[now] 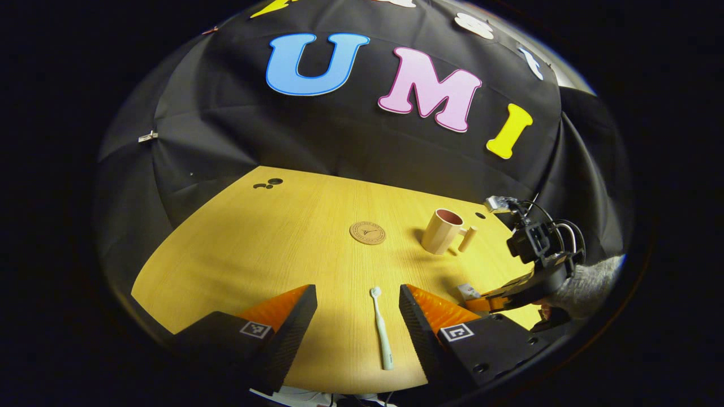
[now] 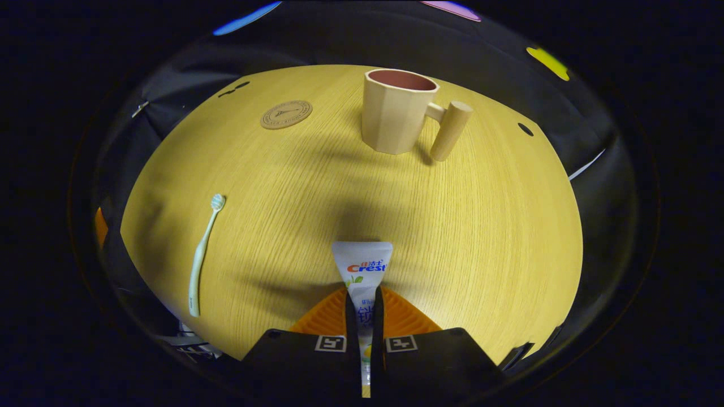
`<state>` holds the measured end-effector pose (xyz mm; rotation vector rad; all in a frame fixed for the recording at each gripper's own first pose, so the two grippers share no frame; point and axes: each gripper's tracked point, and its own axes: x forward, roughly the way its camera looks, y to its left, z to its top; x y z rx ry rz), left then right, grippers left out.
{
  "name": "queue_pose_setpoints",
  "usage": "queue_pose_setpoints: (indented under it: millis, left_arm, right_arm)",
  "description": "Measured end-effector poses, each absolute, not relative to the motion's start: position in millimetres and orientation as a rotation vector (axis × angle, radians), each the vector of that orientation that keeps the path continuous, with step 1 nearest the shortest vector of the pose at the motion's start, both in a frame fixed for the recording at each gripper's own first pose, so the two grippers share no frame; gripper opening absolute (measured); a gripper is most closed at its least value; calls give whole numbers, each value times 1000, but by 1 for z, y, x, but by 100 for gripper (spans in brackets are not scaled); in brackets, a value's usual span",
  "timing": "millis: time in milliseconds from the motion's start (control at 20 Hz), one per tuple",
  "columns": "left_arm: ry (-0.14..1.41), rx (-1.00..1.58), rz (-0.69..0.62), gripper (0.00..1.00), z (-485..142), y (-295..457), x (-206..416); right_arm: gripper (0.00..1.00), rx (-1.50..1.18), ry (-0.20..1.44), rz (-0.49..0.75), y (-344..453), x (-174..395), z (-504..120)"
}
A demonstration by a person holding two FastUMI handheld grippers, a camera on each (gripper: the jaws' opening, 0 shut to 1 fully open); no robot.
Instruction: Put the toothbrush and toothpaste on the desktop into the cup, then pick up the cup and place it on the coaster on the desktop.
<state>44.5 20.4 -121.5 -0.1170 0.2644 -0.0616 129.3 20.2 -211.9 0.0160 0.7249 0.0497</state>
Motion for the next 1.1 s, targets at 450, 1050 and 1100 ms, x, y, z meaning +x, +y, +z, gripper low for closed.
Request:
queue_pose_setpoints:
  millis: [450,1050,1100]
  left_arm:
    - [526,-47,-61,93,-189,-14,80]
    - [743,96,47,86,-245,-20,100]
    - [740,95,53,84,-244,-21,102]
  right_arm:
    - [10,99,585,168,7,109,-169]
    - [10,161,549,276,-25,97,-152]
    - [10,162,550,281,-29,97,-154]
